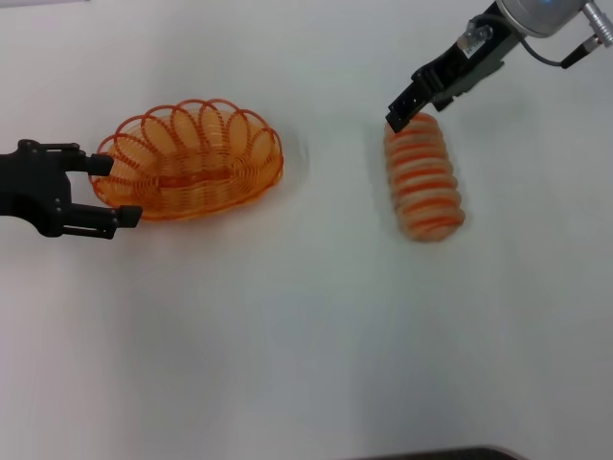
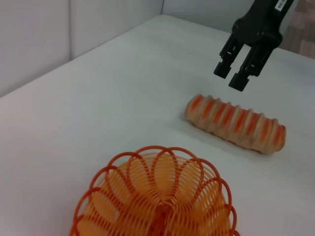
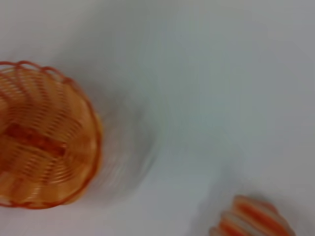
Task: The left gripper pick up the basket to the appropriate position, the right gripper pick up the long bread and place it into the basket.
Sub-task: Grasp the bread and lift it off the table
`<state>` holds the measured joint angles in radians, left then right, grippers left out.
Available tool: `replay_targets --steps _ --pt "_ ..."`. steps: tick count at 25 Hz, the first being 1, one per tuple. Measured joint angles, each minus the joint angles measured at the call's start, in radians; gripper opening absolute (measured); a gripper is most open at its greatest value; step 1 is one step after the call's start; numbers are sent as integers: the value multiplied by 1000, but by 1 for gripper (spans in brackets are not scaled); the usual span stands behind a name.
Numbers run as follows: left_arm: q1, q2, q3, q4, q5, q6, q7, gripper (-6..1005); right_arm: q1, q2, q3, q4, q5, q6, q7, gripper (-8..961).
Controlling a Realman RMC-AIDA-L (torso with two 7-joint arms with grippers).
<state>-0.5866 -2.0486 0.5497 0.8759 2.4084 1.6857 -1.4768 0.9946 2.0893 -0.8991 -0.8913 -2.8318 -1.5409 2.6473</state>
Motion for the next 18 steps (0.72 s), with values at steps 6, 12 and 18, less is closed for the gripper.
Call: replay_targets --steps 6,12,18 --pt "-1 -4 28 17 -5 4 1 850 -12 0 -15 4 -15 -7 133 793" --pt "0 -8 45 27 -6 3 6 849 -23 -3 -18 17 -26 12 211 935" --pt "0 -8 44 35 -6 0 17 849 -11 -7 -19 106 -42 55 230 930"
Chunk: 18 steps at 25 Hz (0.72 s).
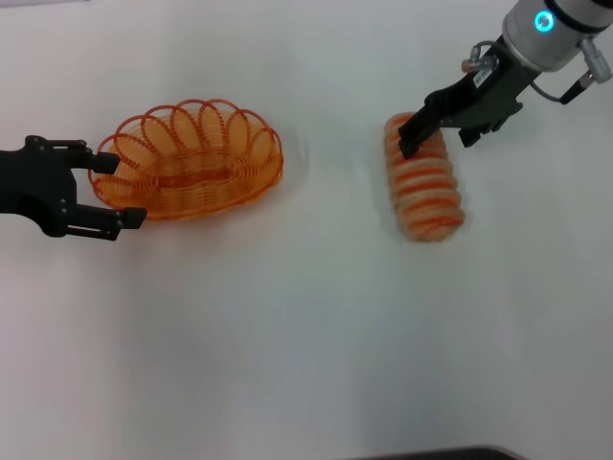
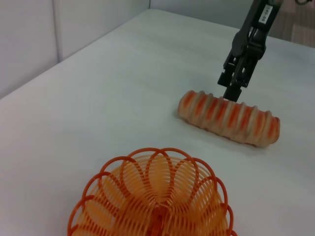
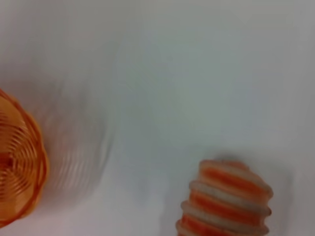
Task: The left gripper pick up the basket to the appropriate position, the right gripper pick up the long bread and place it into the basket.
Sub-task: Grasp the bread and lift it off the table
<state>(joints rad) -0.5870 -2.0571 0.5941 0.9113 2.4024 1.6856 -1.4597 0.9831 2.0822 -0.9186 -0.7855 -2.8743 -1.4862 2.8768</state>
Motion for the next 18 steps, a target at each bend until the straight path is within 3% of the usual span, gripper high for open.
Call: replay_targets --steps 18 --pt "10 -3 -1 -5 2 -6 19 848 57 3 -91 172 -1 116 -7 898"
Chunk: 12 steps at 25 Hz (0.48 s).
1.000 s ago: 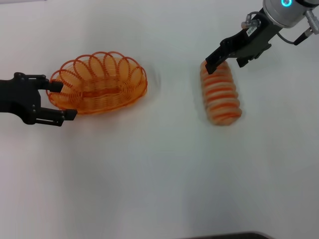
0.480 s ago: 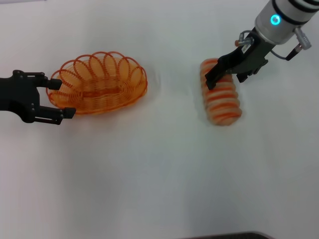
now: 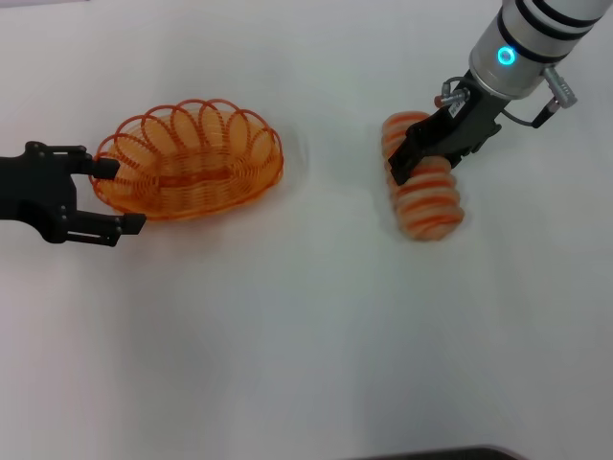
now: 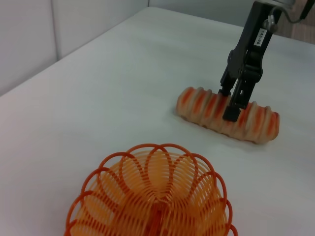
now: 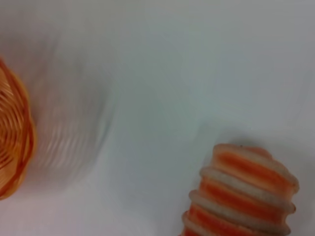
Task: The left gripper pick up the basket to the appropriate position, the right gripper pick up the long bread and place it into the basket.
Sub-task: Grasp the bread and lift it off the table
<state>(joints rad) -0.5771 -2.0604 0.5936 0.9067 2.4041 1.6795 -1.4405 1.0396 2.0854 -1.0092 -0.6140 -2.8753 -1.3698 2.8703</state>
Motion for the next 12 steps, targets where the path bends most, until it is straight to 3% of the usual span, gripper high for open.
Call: replay_targets --steps 6,12 --pt "1 -1 0 4 1 1 0 846 -2 -2 2 -7 6 -11 -18 715" --pt "8 -1 0 6 -3 8 0 846 -12 -4 10 -14 8 -15 -34 641"
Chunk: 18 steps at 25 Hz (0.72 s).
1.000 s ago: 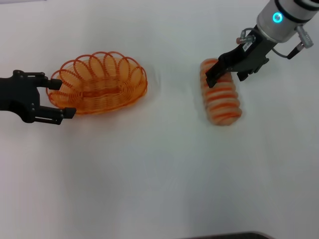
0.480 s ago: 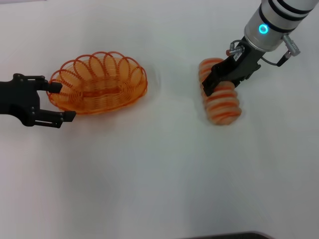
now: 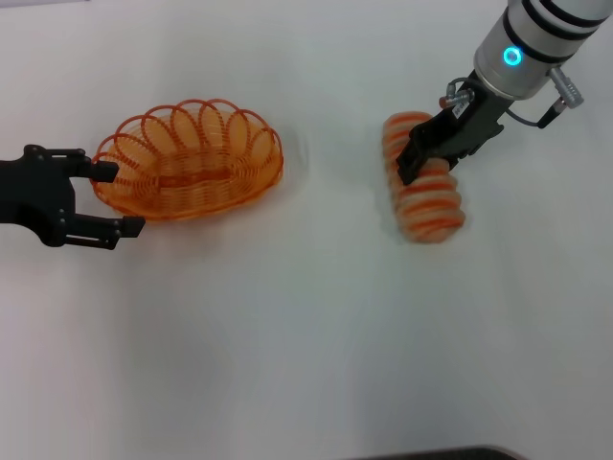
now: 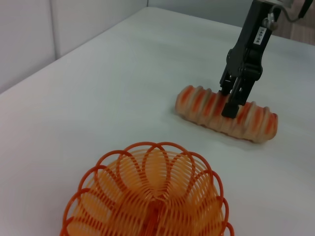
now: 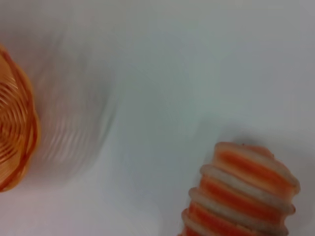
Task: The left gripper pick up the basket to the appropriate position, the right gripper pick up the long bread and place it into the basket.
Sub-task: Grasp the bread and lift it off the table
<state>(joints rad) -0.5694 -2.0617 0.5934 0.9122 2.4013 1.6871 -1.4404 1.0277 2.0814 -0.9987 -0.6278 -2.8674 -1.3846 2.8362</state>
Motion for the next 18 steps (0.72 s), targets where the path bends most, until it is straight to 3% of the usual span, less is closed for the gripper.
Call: replay_targets --steps 10,18 --pt "3 -4 -1 2 0 4 -1 845 -61 -5 2 -81 56 -4 -27 590" --pt "1 -7 0 15 -2 25 -6 845 -91 -7 2 -110 88 2 -66 496"
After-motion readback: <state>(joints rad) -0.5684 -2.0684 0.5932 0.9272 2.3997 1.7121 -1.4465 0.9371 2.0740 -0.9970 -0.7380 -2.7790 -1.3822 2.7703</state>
